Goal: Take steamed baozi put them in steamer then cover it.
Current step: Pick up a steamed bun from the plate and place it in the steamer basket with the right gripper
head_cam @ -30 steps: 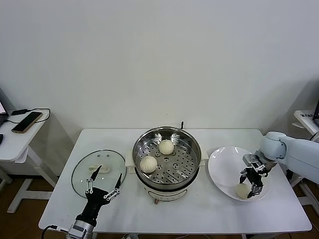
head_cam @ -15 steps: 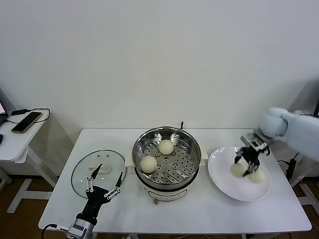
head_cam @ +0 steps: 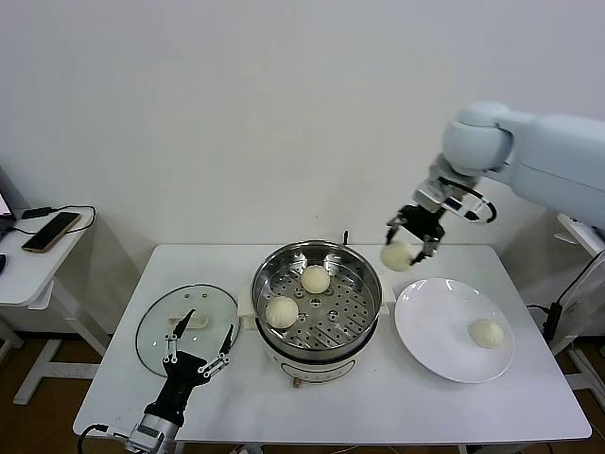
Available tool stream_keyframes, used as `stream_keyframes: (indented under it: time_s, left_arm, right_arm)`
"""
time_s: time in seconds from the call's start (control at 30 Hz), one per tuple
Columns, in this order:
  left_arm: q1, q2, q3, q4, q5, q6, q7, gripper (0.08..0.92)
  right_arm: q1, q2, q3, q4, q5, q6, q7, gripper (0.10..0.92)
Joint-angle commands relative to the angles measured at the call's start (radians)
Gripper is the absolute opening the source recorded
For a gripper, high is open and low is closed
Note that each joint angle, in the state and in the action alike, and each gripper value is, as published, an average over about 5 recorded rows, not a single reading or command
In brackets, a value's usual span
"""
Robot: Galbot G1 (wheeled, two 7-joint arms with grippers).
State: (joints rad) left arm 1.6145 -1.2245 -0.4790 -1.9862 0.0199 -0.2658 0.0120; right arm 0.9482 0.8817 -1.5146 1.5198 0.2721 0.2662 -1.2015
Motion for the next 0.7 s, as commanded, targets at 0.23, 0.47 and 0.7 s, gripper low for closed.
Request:
stream_keyframes:
  time_s: [0.23,0.47,0.7]
  left_arm:
    - [0.002,-0.001,-0.009,0.003,-0.001,-0.003,0.000,0.823]
    - [0.001,-0.002,-0.008,0.007,-0.002,-0.006,0.000,0.823]
    - [0.001,-0.001,-0.006,0.012,-0.003,-0.007,0.000,0.823]
  right_arm:
    - [-0.081,0.186,0.006,0.133,-0.160,0.212,0.087,0.634]
    - [-0.145,0.204,0.005,0.155,-0.273,0.297,0.143,0.628]
    - [-0.184,0.215,0.002,0.152,-0.350,0.343,0.151,0.631]
